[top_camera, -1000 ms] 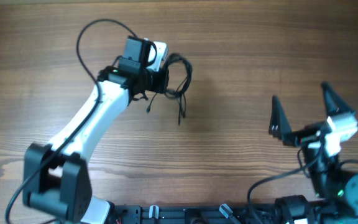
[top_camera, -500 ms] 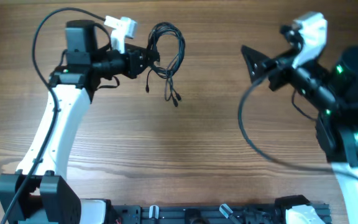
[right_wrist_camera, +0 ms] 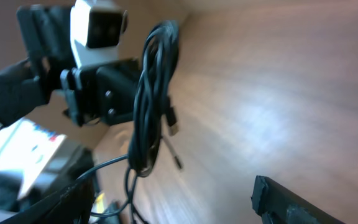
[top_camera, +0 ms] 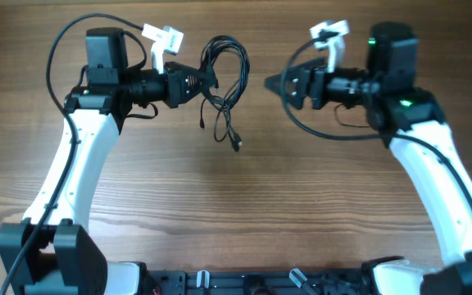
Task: Untangle cables
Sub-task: 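Bring the right gripper to the lifted bundle and grasp a cable loop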
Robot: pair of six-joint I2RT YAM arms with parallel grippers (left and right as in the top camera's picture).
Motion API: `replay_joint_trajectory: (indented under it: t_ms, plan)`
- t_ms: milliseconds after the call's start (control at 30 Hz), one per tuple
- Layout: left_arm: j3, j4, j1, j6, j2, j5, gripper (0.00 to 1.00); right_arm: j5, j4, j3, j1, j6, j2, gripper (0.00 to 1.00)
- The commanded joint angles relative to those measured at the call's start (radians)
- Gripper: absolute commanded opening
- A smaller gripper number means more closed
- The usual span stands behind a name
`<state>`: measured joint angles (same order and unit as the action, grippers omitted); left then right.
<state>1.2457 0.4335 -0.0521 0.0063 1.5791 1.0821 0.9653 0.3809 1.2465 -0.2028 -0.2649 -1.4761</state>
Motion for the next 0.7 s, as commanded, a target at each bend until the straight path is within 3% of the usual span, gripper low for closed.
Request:
replay_joint_trajectory:
  t_ms: [0,200,433,667]
  plan:
    - [0.022,0.020,-0.022,0.013,0.033,0.051,0.04,0.093,-0.038,0.021,-0.031,-0.042,-0.022,0.82]
    - [0.022,0.024,-0.058,0.013,0.037,0.066,0.04,0.074,-0.154,0.021,-0.055,-0.161,-0.023,0.71]
    - [0.022,-0.027,-0.074,0.013,0.037,0.178,0.04,-0.009,-0.157,0.021,-0.056,-0.243,-0.023,0.41]
    - [0.022,-0.035,-0.075,0.013,0.037,0.178,0.04,-0.021,-0.156,0.021,-0.056,-0.243,-0.023,0.37]
